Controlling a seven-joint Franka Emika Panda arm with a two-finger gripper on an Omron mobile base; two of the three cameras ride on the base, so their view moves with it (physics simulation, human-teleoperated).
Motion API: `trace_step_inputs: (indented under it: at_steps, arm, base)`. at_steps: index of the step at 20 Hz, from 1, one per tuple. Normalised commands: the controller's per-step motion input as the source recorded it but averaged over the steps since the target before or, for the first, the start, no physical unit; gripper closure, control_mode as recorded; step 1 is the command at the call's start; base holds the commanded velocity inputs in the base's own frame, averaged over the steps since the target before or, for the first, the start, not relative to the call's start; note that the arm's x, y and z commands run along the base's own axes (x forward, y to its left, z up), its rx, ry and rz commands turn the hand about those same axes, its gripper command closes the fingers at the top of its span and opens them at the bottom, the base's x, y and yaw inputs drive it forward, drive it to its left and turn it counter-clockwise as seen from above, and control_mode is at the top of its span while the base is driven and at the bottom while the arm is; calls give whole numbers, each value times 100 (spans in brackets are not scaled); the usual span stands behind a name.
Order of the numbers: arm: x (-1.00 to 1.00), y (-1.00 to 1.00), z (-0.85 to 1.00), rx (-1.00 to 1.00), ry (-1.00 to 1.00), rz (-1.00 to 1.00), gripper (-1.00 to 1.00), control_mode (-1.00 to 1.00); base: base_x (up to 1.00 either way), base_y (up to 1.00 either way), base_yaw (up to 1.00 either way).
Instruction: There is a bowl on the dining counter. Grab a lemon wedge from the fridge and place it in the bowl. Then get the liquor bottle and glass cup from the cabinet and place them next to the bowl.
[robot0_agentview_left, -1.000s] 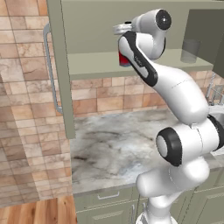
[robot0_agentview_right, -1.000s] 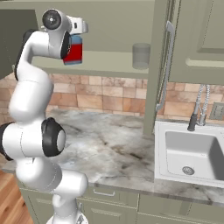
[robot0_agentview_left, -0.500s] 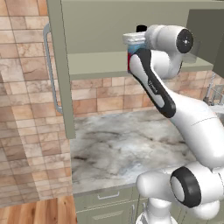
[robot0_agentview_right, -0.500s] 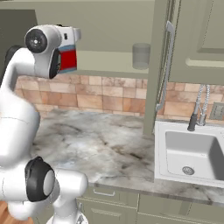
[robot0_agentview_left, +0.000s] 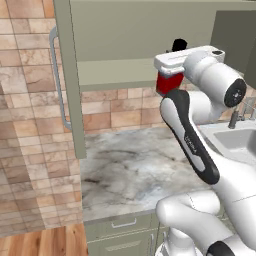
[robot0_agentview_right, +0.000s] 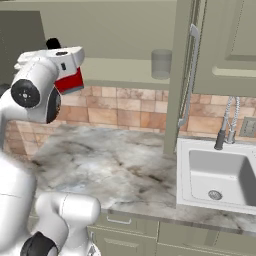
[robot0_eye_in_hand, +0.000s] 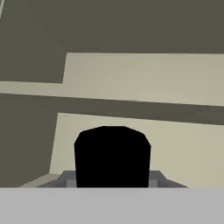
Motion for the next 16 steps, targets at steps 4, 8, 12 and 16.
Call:
trace_step_inputs:
  at_steps: [4, 8, 12, 16]
  arm:
    - [-100, -38, 1, 3, -14, -1, 100, -100]
    - [-100, -36, 0, 2, -10, 0, 100, -100]
    - [-98, -18, -1, 1, -5, 0, 100, -100]
    - [-81, -3, -8, 0, 0, 0, 100, -100]
  base:
    - [0, 0, 0]
    - [0, 0, 0]
    - [0, 0, 0]
    - [0, 0, 0]
